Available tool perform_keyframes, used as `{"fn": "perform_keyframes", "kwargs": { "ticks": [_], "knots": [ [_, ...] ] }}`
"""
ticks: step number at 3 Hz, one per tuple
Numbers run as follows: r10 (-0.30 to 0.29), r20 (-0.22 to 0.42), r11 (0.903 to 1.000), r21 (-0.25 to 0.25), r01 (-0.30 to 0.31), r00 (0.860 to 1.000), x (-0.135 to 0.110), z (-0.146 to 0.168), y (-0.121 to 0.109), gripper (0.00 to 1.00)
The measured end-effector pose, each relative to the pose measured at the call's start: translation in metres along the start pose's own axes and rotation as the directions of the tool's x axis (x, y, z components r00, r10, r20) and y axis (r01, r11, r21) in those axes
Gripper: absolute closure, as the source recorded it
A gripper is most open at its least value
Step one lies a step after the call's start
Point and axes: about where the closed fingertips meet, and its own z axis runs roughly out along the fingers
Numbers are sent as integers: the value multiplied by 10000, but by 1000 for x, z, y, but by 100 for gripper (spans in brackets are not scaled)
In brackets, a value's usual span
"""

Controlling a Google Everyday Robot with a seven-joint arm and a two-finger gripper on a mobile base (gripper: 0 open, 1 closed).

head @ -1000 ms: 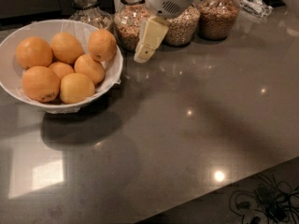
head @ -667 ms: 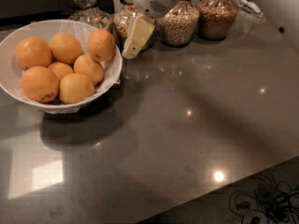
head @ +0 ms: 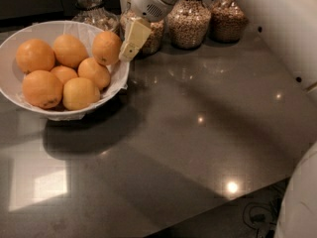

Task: Pick orange from white bowl

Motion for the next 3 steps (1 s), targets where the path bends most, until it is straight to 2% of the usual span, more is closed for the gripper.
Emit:
{"fn": "perform_keyframes", "kwargs": {
  "ticks": [3],
  "knots": [
    [273, 435, 9968, -763, -240, 9987, -6, 25, 5, 2]
  ]
}}
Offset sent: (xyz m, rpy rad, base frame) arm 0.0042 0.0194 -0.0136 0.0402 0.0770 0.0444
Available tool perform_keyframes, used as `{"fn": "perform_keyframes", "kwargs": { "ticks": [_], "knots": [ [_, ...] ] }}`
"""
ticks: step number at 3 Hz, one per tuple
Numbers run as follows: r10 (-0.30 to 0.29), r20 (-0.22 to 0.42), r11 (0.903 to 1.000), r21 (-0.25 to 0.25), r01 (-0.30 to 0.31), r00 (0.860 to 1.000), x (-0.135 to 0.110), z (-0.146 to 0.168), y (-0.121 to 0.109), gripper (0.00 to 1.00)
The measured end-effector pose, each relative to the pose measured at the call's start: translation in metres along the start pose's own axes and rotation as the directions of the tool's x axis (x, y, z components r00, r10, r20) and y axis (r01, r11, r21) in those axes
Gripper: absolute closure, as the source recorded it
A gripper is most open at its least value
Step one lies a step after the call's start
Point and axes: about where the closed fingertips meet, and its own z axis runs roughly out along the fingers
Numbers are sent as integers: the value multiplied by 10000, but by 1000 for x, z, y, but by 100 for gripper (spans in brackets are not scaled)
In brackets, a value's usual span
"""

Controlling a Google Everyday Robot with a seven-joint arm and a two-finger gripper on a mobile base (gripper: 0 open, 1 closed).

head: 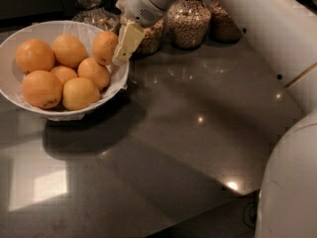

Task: Pick orange from white bowl

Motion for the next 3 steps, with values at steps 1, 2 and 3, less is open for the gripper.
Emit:
{"fn": "perform_keyframes", "kwargs": {
  "ticks": [1, 2, 3],
  "knots": [
    [97, 54, 9996, -263, -95, 9999, 0, 8, 4, 8],
    [142, 129, 9985, -540, -134, 9998, -1, 16, 8, 15],
    [145, 164, 9968, -793, -132, 9998, -2, 24, 11, 15]
  ]
}}
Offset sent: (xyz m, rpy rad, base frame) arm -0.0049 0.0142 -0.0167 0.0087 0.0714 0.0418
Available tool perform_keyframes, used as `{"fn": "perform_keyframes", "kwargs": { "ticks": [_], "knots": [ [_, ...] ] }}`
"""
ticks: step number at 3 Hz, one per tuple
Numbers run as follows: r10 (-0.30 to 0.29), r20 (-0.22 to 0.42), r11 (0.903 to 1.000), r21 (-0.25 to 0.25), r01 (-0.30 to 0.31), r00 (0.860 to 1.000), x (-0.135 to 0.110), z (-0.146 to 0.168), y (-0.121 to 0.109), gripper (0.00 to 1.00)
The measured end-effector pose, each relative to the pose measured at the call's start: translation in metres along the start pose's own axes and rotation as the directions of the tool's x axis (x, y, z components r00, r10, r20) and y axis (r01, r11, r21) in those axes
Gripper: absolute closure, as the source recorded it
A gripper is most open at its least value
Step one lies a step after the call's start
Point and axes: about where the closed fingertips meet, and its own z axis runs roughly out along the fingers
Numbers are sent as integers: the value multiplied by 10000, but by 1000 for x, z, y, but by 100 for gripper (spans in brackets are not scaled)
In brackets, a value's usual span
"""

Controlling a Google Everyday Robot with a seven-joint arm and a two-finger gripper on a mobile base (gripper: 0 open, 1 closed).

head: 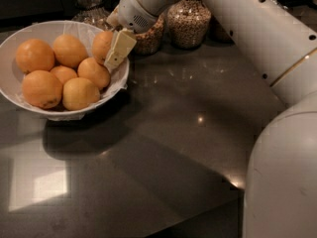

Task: Pick orange from white bowl

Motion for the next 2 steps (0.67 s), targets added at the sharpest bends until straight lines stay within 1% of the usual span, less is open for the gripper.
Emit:
{"fn": "perform_keyframes", "kwargs": {
  "ticks": [1, 2],
  "knots": [
    [-2, 6, 9997, -259, 2, 10000, -2, 9, 3, 14],
    [-2, 6, 9997, -259, 2, 10000, -2, 9, 3, 17]
  ]
}}
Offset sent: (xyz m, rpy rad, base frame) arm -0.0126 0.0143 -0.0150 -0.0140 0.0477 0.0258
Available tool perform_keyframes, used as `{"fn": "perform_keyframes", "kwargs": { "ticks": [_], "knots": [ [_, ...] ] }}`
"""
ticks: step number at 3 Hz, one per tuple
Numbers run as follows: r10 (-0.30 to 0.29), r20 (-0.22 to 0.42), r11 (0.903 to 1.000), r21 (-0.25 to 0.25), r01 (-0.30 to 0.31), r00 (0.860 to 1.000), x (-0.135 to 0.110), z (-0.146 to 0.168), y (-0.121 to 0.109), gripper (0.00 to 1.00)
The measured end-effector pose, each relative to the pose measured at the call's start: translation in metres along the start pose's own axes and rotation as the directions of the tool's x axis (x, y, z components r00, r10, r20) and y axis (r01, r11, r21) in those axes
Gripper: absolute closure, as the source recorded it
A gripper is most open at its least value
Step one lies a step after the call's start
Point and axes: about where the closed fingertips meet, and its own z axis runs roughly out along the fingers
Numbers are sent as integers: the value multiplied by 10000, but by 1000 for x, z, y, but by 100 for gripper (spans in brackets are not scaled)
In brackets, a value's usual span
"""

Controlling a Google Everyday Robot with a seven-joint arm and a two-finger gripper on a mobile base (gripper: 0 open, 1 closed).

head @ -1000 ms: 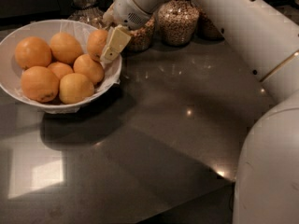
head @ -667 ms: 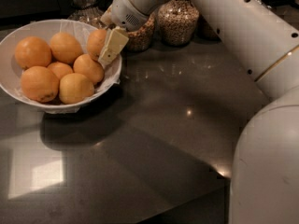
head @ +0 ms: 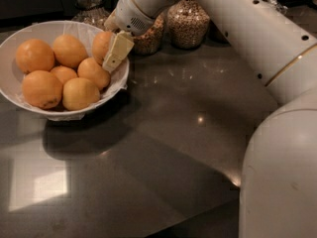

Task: Pick orange from white bowl

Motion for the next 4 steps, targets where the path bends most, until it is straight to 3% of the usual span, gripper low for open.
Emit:
{"fn": "perform_keyframes", "kwargs": {
  "ticks": [1, 3, 4],
  "knots": [
    [40, -23, 9999, -143, -40, 10000, -1, 6, 6, 36],
    [153, -28, 9997, -197, -154, 9999, 1, 10, 10, 82],
    [153, -28, 9997, -197, -154, 9999, 1, 10, 10, 100]
  ]
}}
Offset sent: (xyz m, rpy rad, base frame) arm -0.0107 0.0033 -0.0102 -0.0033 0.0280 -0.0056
